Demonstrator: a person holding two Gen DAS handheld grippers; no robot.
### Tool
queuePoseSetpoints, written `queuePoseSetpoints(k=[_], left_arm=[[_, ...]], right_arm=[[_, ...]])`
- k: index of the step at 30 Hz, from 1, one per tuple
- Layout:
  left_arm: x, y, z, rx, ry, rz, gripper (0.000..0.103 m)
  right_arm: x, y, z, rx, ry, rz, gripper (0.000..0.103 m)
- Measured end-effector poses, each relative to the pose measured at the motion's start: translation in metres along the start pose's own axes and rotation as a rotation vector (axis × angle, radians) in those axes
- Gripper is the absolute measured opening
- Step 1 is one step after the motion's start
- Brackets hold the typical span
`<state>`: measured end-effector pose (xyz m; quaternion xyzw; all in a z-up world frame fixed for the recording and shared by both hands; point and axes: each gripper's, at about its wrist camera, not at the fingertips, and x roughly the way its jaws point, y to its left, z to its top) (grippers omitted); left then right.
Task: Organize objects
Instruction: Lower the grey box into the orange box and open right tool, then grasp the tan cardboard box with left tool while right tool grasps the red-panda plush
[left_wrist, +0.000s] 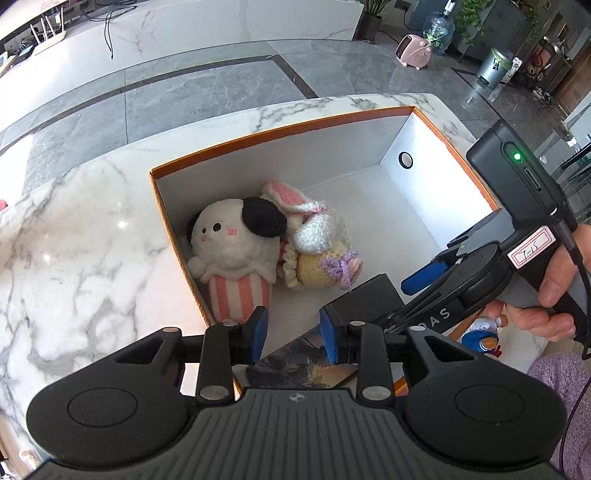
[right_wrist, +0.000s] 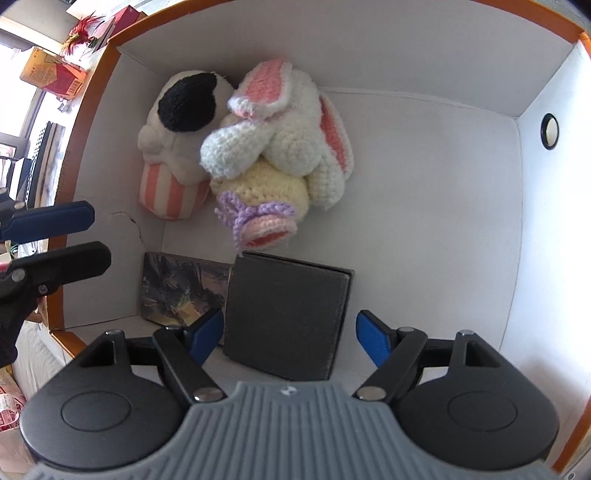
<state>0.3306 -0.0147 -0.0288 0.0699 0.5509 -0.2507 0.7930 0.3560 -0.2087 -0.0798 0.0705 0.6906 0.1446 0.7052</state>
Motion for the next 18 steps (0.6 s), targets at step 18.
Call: queuePoseSetpoints(k=[18], left_arm=[[-0.024, -0.018, -0.018, 0.019, -0.043, -0.035, 0.036]], right_arm=[[-0.045, 0.015, -0.02, -0.058, -0.12, 0.013, 0.045]])
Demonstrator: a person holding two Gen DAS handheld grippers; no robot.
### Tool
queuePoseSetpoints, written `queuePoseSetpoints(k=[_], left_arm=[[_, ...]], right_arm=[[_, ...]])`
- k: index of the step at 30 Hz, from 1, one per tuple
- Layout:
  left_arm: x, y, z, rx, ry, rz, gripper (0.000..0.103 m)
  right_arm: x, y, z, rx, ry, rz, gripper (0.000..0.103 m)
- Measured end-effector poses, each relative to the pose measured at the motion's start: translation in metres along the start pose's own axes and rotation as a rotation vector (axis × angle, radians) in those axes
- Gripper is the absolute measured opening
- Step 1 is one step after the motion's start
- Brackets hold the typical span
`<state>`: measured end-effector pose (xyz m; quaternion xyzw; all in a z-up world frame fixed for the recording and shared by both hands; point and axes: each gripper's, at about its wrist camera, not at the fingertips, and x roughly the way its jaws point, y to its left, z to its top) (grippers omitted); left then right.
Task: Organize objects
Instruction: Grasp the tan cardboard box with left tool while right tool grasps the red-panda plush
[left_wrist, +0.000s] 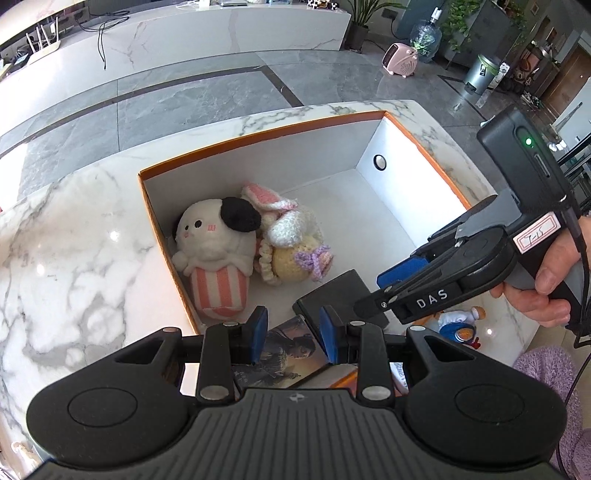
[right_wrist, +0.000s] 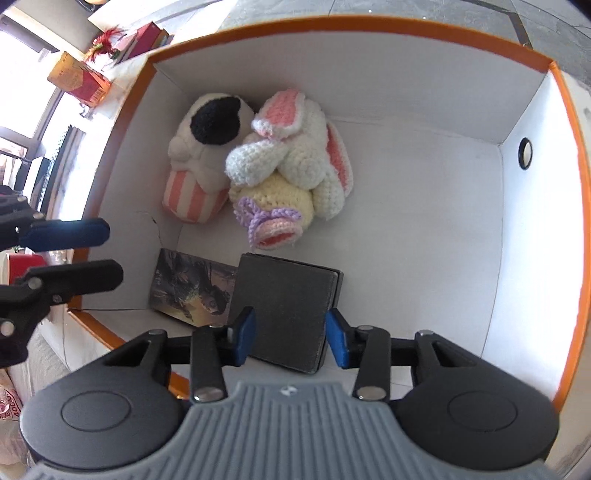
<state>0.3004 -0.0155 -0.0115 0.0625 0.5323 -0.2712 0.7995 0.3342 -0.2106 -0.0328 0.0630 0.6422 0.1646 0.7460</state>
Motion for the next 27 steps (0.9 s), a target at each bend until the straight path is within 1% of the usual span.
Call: queuePoseSetpoints(k=[1, 2, 3, 7, 8, 10, 12, 14, 17, 19, 21, 22, 23, 25, 27], left_arm=[[-0.004, -0.004, -0.003, 0.004, -0.007, -0.008, 0.036], [-0.01, -0.009, -0.006, 0.004, -0.016, -0.022, 0.036], [-0.014, -0.012, -0.01, 0.002, -0.024, -0.034, 0.036], [-0.034, -0.028, -0.028, -0.035, -0.071, -0.078, 0.036], [-0.037, -0.031, -0.034, -0.052, -0.08, -0.091, 0.036], [-0.044, -0.038, -0.046, -0.073, -0.114, -0.112, 0.036], [-0.049, -0.046, -0.059, -0.076, -0.144, -0.099, 0.036], [-0.053, -0.054, -0.075, -0.067, -0.182, -0.072, 0.036], [-0.051, -0.063, -0.097, -0.041, -0.179, -0.048, 0.037], [-0.046, -0.067, -0.112, 0.005, -0.155, -0.015, 0.041], [-0.042, -0.071, -0.125, 0.068, -0.126, 0.021, 0.047], [-0.04, -0.072, -0.132, 0.1, -0.115, 0.044, 0.053], [-0.039, -0.072, -0.139, 0.129, -0.105, 0.066, 0.062], [-0.036, -0.07, -0.149, 0.178, -0.085, 0.1, 0.07], [-0.032, -0.066, -0.155, 0.208, -0.06, 0.127, 0.072]], right_arm=[[-0.009, 0.001, -0.003, 0.0, -0.022, 0.008, 0.045], [-0.013, -0.005, 0.003, -0.004, -0.052, 0.017, 0.045], [-0.016, -0.009, -0.004, -0.014, -0.083, 0.025, 0.045], [-0.038, 0.002, -0.046, -0.06, -0.181, 0.034, 0.045], [-0.034, 0.005, -0.053, -0.066, -0.206, 0.032, 0.045], [-0.052, 0.005, -0.076, -0.075, -0.252, 0.009, 0.045], [-0.062, 0.001, -0.1, -0.049, -0.29, -0.011, 0.045], [-0.058, -0.003, -0.125, -0.022, -0.335, -0.029, 0.046], [-0.056, -0.015, -0.154, 0.063, -0.364, -0.028, 0.048], [-0.05, -0.024, -0.17, 0.125, -0.375, -0.016, 0.056], [-0.039, -0.032, -0.183, 0.179, -0.373, -0.01, 0.061], [-0.033, -0.035, -0.187, 0.205, -0.368, -0.007, 0.064], [-0.027, -0.038, -0.191, 0.235, -0.363, -0.008, 0.066], [-0.019, -0.042, -0.195, 0.291, -0.361, -0.003, 0.075], [-0.01, -0.046, -0.196, 0.338, -0.356, 0.011, 0.077]])
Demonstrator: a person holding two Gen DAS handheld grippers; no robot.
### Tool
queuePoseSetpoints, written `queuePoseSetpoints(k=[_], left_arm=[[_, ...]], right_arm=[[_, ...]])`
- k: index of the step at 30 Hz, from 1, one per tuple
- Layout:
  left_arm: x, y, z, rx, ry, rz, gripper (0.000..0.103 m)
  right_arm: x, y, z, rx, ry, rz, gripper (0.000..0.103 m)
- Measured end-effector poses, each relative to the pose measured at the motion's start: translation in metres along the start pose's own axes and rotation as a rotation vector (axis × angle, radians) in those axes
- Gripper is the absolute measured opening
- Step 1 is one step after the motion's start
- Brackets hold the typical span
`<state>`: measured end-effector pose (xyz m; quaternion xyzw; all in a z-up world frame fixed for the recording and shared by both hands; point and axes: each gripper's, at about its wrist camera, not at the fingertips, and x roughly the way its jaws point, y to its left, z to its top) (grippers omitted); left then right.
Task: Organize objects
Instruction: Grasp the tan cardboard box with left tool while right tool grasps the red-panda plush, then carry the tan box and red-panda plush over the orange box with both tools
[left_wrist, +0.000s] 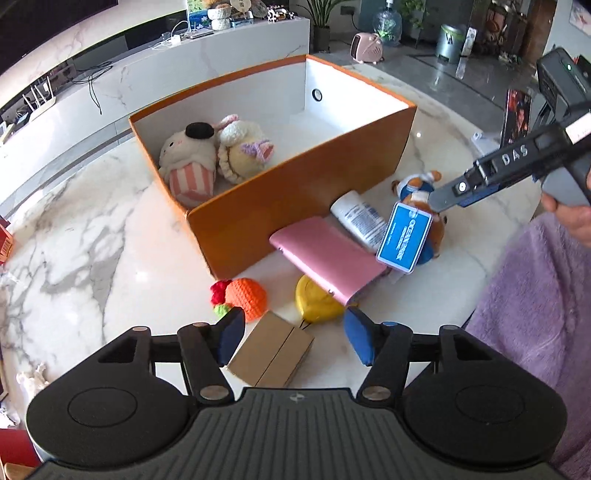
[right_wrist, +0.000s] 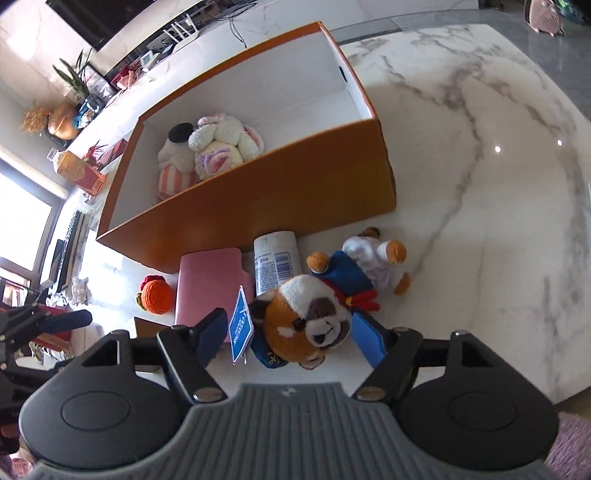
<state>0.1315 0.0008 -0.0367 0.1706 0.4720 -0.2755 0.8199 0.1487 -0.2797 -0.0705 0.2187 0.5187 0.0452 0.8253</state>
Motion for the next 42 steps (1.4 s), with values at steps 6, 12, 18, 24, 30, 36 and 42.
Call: queuePoseSetpoints(k=[6, 12, 18, 24, 30, 36, 42], left_arm=[[0.023, 0.009, -0.009, 0.047, 0.082, -0.017, 0.075], [0.04, 0.009, -0.011, 0.086, 0.133, -0.037, 0.077], [0.047, 0.01, -0.009, 0.094, 0.149, -0.04, 0.076], [0.055, 0.012, -0.009, 0.075, 0.169, -0.031, 0.068], [0.062, 0.012, -0.007, 0.05, 0.201, -0.037, 0.054], [0.06, 0.01, -0.007, 0.021, 0.204, -0.041, 0.053], [0.035, 0.011, -0.003, -0.038, 0.125, -0.046, 0.053]], right_arm=[[0.021, -0.003, 0.003, 0.12, 0.049, 0.009, 0.08], [0.04, 0.0, 0.006, 0.156, 0.068, -0.032, 0.083], [0.057, -0.003, 0.007, 0.186, 0.09, -0.053, 0.084], [0.064, -0.007, 0.003, 0.186, 0.107, -0.052, 0.076], [0.057, -0.004, -0.006, 0.097, 0.108, -0.062, 0.069], [0.036, 0.002, -0.013, 0.009, 0.081, -0.061, 0.067], [0.005, 0.014, -0.011, -0.101, 0.027, -0.056, 0.067]])
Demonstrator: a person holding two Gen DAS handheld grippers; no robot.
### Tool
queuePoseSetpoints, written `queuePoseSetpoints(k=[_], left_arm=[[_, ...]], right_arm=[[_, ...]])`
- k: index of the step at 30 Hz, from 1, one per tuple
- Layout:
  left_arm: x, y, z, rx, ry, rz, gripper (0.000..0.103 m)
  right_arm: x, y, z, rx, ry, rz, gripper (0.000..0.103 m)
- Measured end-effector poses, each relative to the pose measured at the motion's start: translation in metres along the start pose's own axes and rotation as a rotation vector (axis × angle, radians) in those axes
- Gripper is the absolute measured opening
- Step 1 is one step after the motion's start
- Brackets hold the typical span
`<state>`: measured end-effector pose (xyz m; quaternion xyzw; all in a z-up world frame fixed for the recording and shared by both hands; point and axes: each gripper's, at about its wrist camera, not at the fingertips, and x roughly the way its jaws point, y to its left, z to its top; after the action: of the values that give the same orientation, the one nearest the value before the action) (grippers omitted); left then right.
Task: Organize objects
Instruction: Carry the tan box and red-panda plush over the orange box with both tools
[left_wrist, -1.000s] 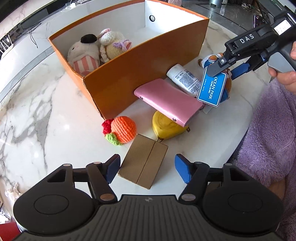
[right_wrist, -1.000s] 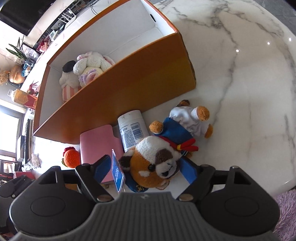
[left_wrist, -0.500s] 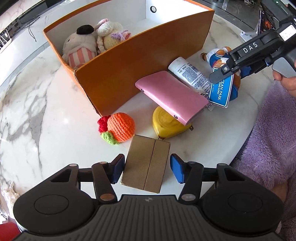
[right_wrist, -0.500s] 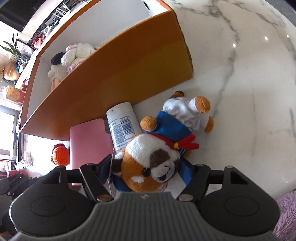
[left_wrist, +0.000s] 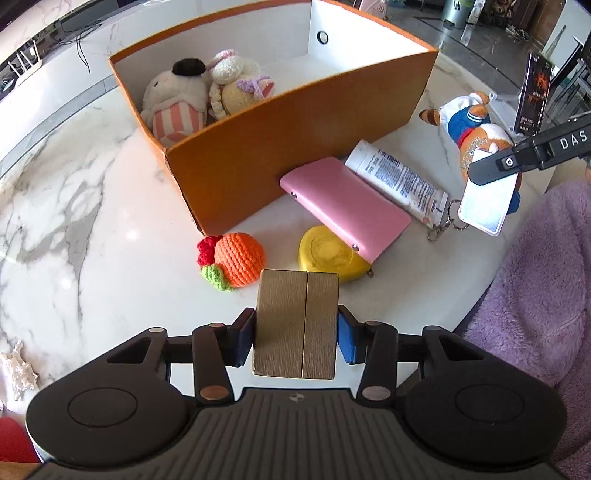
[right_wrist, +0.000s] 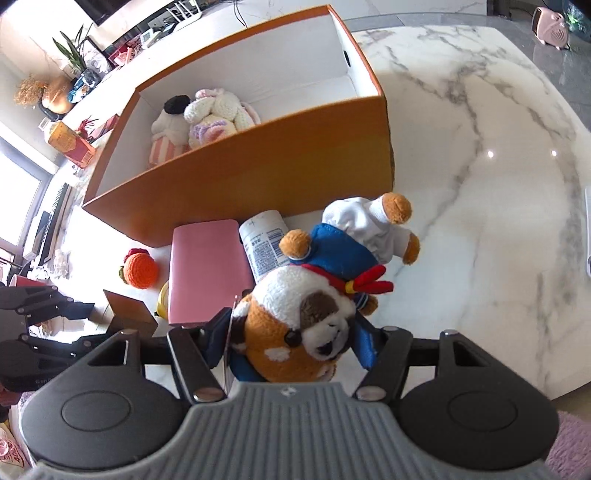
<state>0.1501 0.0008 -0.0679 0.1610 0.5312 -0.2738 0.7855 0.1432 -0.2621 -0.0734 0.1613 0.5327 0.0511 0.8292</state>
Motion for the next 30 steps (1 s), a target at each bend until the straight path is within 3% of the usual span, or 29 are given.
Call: queuePoseSetpoints(k=[5, 9, 11, 14, 18, 23, 30], left_arm=[[-0.046, -0.003, 0.02, 0.027, -0.095, -0.02, 0.053], [-0.075, -0.01, 0.053, 0.178, -0.141, 0.065, 0.053], [-0.079, -0.014, 0.072, 0.258, -0.129, 0.124, 0.053], [-0.08, -0.012, 0.101, 0.359, -0.113, 0.155, 0.053], [-0.066, -0.008, 0.136, 0.459, -0.082, 0.199, 0.053], [-0.027, 0.002, 0.166, 0.504, -0.027, 0.12, 0.053], [0.032, 0.021, 0.177, 0.555, 0.077, 0.053, 0.053]], right_arm=[[-0.038, 0.006, 0.009, -0.069, -0.046, 0.041, 0.067], [-0.071, 0.018, 0.028, -0.131, -0.103, 0.107, 0.067], [-0.083, 0.025, 0.042, -0.17, -0.128, 0.137, 0.067], [-0.092, 0.035, 0.066, -0.212, -0.15, 0.165, 0.067], [-0.086, 0.044, 0.102, -0.255, -0.166, 0.15, 0.067], [-0.052, 0.04, 0.141, -0.234, -0.118, 0.144, 0.067], [-0.006, 0.029, 0.169, -0.216, -0.048, 0.125, 0.067]])
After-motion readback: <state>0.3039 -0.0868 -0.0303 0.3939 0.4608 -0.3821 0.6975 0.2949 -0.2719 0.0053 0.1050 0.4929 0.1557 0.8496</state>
